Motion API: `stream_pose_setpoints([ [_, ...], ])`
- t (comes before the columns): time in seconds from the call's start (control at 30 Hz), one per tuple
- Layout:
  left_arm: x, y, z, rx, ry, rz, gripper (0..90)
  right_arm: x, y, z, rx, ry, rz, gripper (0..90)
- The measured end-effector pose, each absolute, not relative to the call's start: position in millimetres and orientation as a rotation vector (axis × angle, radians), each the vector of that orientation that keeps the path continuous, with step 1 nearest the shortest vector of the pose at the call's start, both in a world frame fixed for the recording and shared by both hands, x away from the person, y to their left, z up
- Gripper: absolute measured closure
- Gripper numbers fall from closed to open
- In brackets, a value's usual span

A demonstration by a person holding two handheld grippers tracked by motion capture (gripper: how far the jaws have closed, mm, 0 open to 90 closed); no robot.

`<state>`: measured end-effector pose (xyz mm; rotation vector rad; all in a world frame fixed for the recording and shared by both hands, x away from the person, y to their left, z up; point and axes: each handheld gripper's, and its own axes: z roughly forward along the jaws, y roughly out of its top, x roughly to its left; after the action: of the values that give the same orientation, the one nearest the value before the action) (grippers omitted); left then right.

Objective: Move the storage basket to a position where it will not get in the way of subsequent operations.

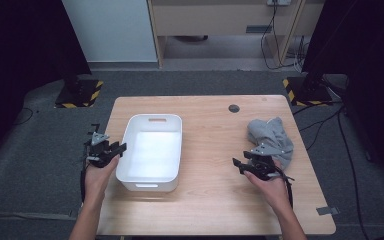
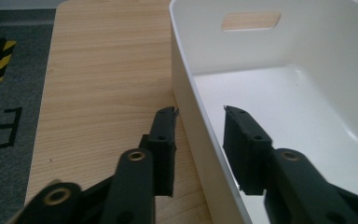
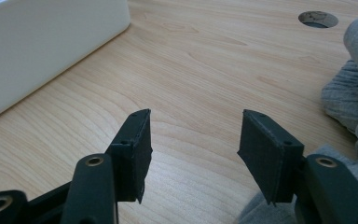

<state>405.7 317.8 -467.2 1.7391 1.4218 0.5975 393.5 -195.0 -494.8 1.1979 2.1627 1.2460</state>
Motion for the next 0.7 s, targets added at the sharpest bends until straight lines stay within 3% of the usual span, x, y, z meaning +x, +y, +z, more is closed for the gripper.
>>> stream_pose_setpoints([
  [0.37, 404.3, 310.8, -464.2, 1.798, 1.416, 0.57, 63.0, 394.3, -195.6, -496.4, 1.205, 2.169, 1.204, 42.3],
  [0.7, 402.2, 312.3, -460.2, 1.808, 1.423, 0.576, 72.8, 394.8, -194.1, -496.2, 1.204, 2.169, 1.212, 41.7],
])
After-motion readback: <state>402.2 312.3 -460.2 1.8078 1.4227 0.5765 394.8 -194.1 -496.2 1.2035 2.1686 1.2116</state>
